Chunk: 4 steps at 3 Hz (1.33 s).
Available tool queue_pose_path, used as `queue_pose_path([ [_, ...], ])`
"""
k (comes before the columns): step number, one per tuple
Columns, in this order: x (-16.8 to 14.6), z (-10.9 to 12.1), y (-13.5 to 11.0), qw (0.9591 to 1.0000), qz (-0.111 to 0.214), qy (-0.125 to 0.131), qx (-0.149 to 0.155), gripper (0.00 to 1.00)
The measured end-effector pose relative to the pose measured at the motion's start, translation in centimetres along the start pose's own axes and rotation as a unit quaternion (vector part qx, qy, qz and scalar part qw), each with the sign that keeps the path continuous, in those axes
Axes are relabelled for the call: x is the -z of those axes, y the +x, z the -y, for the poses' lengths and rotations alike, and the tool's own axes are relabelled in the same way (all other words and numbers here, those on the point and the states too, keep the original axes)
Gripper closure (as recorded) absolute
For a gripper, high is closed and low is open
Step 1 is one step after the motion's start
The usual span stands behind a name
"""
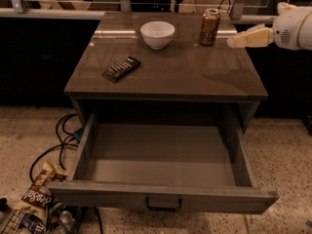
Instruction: Place orange can into top drawer
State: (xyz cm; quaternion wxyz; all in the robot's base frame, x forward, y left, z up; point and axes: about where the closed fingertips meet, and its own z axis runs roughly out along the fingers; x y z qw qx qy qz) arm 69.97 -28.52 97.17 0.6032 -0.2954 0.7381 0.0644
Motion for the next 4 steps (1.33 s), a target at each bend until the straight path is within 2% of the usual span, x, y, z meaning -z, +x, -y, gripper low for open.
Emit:
queue_pose_path([
  [1,-3.3,1.3,1.4,0.9997,-0.01,0.001,-0.024,0.0],
  [2,-6.3,1.9,1.9,0.9989,-0.014,-0.01,-0.043,0.0],
  [4,-11.1,2.2,0.2,0.9975,0.024,-0.029,-0.06,0.0],
])
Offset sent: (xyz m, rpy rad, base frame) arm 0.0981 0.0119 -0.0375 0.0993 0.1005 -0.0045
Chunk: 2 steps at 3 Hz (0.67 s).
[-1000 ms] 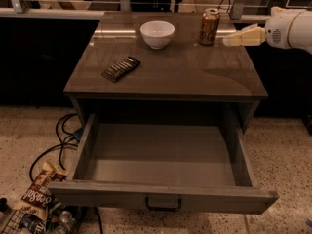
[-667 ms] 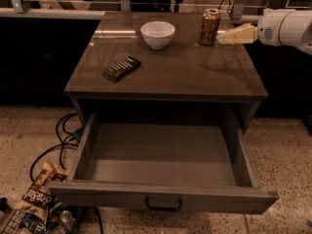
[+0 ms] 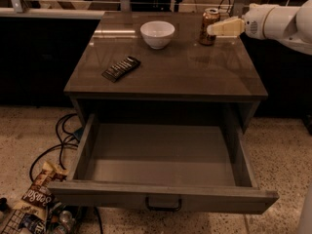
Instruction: Place orange can into top drawer
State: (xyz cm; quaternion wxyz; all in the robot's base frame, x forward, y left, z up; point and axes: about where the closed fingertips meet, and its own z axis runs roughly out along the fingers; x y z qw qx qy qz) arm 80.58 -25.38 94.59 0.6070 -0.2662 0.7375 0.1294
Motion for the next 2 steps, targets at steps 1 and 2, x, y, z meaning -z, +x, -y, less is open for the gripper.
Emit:
queue_pose_path([
  [1,-1.95,-0.44,0.08,0.9997,0.015,-0.013,-0.012,0.0],
  [2,-2.61,-0.54,0.25,0.9997,0.015,-0.014,-0.013,0.0],
])
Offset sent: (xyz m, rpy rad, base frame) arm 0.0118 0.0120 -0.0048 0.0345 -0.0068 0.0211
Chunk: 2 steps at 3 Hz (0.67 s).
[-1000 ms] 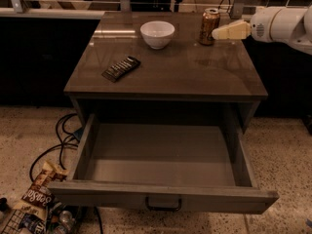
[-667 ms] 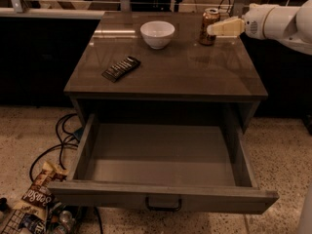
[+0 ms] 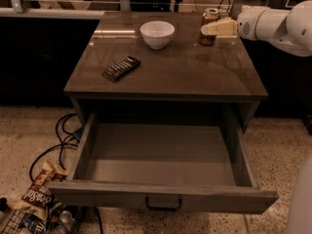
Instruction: Place orange can into top drawer
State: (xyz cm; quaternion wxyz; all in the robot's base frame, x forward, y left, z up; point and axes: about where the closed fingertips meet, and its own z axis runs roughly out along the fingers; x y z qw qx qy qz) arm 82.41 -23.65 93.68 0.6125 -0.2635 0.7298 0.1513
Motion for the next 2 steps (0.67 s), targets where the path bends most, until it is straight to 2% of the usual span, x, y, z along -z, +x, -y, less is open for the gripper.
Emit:
queue_pose_path([
  [2,-3.1,0.4,1.6,0.9998,-0.009,-0.016,-0.011,0.0],
])
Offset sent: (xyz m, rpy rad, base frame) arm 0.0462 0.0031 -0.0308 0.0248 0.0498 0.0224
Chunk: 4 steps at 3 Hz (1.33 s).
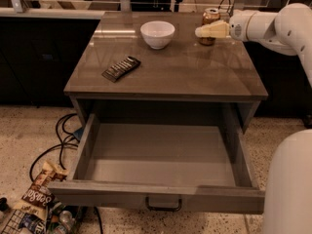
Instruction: Place orange can into top drawer
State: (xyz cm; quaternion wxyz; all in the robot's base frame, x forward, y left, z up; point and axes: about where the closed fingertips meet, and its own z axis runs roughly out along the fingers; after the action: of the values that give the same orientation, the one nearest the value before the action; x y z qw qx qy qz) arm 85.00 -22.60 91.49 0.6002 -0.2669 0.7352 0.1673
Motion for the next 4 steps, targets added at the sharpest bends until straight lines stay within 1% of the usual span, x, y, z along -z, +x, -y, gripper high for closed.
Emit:
queue_pose_path([
  [1,-1.1,0.5,0.6,0.9999,0.002,-0.001,-0.01,0.0],
  [2,-2.9,0.8,0.9,0.9993,0.022,-0.008,-0.031,0.0],
  [3,-3.9,1.0,0.7,0.9984,0.036,-0.014,-0.041,0.0],
  [4,-4.9,0.6,0.7,0.9976,0.043,-0.025,-0.048,0.0],
])
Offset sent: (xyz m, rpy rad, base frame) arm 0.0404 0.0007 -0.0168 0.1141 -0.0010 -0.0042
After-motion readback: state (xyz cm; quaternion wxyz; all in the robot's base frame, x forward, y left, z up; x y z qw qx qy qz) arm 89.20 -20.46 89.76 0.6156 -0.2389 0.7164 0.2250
